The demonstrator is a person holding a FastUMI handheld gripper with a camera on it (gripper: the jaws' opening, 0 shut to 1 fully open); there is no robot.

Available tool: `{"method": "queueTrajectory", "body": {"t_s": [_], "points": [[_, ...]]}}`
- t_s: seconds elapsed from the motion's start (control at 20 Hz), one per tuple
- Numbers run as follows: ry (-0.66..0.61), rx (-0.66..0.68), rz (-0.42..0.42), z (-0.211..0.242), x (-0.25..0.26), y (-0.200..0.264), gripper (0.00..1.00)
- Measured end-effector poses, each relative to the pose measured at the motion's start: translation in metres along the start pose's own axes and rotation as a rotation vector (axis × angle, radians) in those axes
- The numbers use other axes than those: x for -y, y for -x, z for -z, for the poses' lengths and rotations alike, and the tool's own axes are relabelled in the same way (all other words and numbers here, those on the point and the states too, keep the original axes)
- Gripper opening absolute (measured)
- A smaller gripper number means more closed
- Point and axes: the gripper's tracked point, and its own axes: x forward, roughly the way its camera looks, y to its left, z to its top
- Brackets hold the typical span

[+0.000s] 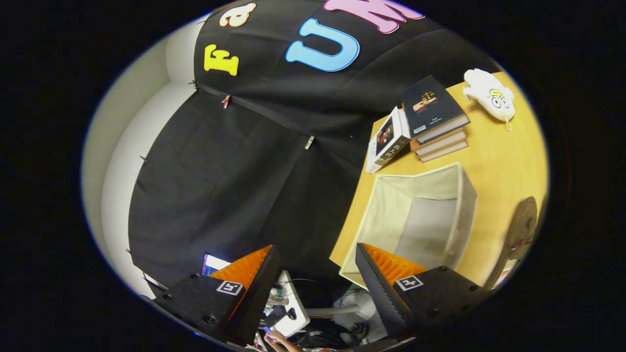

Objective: Open the storage box then place both shoes into the box .Put the left shoe in first, then the right shoe, with the right side of both shoes facing outward in a uniform manner.

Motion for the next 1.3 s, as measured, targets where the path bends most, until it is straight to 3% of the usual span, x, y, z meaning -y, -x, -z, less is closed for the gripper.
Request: {"method": "queueTrajectory", "body": {"t_s": [0.15, 0.4, 0.65, 0.9, 1.15, 1.3], "points": [[0.054, 0.0, 0.101, 0.02, 0.031, 0.037, 0.97], [0.173, 0.067, 0.359, 0.036, 0.104, 0.094, 0.97], [0.246, 0.046, 0.598, 0.054, 0.191, 0.131, 0.95], [0.273, -0.002, 0.705, 0.068, 0.247, 0.148, 0.8], [0.327, -0.049, 0.815, 0.065, 0.299, 0.13, 0.64], [0.346, -0.072, 0.866, 0.064, 0.326, 0.117, 0.62]]}}
